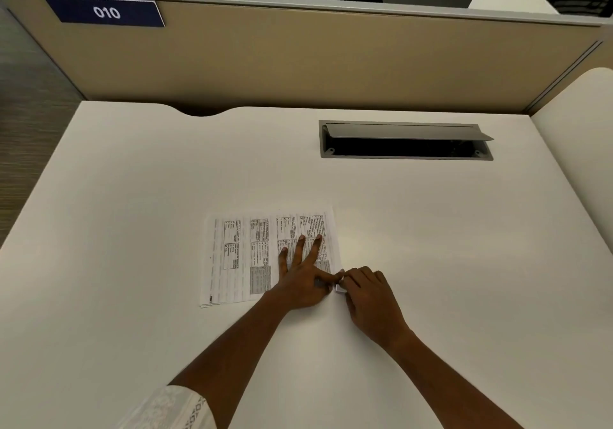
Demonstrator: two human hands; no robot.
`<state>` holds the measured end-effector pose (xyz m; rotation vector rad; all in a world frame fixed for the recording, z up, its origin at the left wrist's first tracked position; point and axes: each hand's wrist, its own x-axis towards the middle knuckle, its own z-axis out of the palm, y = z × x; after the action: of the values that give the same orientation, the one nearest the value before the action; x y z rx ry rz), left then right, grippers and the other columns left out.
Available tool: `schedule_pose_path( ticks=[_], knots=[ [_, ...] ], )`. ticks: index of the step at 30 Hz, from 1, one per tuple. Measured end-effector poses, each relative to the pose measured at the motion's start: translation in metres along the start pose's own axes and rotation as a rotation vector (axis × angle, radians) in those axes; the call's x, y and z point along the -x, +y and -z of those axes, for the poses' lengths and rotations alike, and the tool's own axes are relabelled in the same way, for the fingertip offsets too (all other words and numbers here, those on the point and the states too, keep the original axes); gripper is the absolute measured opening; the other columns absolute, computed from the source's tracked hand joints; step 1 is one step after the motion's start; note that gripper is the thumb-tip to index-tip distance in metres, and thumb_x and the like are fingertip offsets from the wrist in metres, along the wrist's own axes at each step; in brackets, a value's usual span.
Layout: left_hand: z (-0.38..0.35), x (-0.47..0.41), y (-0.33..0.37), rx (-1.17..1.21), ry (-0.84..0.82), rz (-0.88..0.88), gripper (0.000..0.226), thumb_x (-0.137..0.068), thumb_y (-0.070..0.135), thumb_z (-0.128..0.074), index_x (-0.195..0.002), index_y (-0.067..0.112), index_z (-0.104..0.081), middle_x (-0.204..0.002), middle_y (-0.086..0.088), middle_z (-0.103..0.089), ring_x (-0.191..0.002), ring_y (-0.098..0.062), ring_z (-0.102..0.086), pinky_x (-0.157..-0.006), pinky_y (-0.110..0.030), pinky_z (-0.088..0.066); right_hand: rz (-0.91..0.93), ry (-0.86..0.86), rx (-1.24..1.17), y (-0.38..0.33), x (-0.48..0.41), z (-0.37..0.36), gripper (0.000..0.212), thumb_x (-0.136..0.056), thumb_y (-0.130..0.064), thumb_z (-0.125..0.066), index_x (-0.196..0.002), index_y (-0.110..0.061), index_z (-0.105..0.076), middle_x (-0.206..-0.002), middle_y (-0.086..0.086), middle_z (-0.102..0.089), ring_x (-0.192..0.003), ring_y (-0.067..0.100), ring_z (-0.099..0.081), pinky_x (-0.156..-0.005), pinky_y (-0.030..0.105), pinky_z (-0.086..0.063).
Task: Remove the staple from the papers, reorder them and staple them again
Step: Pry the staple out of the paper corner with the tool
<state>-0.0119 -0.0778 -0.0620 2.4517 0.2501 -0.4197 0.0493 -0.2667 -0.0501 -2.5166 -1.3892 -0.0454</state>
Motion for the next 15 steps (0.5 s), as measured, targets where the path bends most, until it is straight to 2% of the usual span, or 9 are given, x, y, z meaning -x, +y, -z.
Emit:
schedule_pose_path(
  ticks=[6,11,15],
  knots=[
    [0.0015,0.0018,0.0018,-0.004,0.008,-0.003,0.025,-0.099,0.047,-0.055,-0.12,0.052,-0.069,-0.169,0.006,0.019,-0.153,-0.029,0.031,-0.12,-0.061,0.018,0.035,-0.012,0.022,-0.0001,0.0002,0.0001,0.017,-0.083,-0.006,-0.069,-0.097,-0.016,-0.068,-0.101,0.0,-0.068,-0.087,0.022,-0.062,-0.07,0.033,-0.048],
    [0.0004,0.0026,-0.0007,-0.004,0.022,-0.024,0.035,-0.1,0.046,-0.055,-0.132,0.059,-0.056,-0.17,0.006,0.018,-0.152,-0.028,0.031,-0.118,-0.06,0.02,-0.187,-0.045,-0.199,0.0043,0.001,0.0013,0.018,-0.078,-0.007,-0.071,-0.093,-0.017,-0.066,-0.09,-0.003,-0.063,-0.077,0.02,-0.06,-0.06,0.031,-0.048],
    [-0.0018,0.0028,-0.0052,-0.026,0.019,-0.036,0.045,-0.1,0.047,-0.054,-0.143,0.056,-0.046,-0.17,0.003,0.017,-0.151,-0.028,0.032,-0.119,-0.062,0.02,-0.287,-0.056,-0.327,0.0088,0.0054,0.002,0.018,-0.081,-0.011,-0.07,-0.097,-0.019,-0.072,-0.089,-0.006,-0.064,-0.078,0.014,-0.062,-0.063,0.029,-0.053]
  ],
)
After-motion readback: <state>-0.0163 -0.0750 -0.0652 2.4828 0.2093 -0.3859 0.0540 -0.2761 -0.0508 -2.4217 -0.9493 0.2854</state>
